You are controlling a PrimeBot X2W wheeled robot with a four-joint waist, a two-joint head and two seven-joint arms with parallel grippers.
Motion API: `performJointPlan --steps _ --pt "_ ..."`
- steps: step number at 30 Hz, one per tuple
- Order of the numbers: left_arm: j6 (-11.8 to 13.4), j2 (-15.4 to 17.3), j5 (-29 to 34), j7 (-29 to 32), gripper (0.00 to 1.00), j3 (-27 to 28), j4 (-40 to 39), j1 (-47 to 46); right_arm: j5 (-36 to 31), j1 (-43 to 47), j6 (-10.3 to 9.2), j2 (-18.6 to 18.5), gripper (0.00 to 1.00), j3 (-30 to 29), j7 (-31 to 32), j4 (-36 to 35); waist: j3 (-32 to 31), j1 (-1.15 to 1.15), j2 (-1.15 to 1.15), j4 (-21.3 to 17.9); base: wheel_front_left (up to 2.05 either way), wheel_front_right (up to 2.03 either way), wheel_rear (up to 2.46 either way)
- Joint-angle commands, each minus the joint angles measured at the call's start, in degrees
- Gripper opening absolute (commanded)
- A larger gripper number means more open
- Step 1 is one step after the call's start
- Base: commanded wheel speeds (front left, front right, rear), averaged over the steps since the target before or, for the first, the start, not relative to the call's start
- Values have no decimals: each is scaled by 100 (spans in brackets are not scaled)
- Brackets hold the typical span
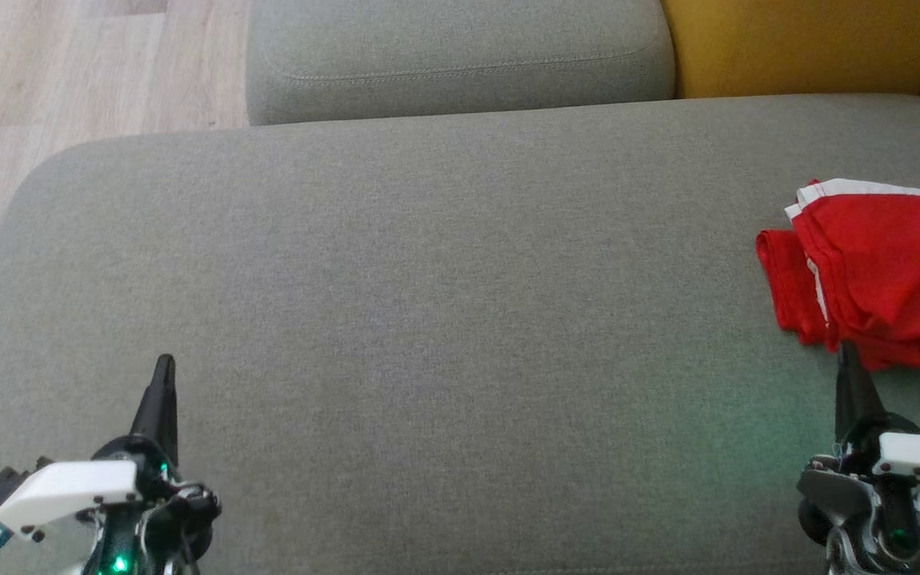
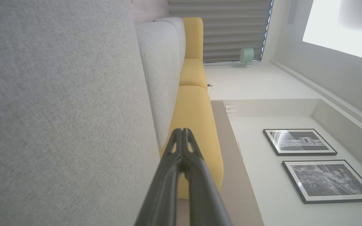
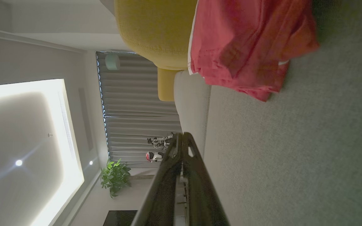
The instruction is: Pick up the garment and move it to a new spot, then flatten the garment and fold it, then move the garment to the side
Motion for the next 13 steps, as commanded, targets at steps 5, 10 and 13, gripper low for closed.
performJointPlan --steps 5,10,13 --pt "-58 68 -235 96 0 253 -146 -385 365 -299 -4 -31 0 91 89 -240 1 0 0 4 0 0 0" --pt "-58 63 -229 101 0 260 -146 -386 365 -299 -4 -31 0 91 89 -240 1 0 0 4 0 0 0" --pt "-58 59 -225 106 0 265 -146 -386 365 -299 -4 -31 0 91 89 -240 1 0 0 4 0 0 0"
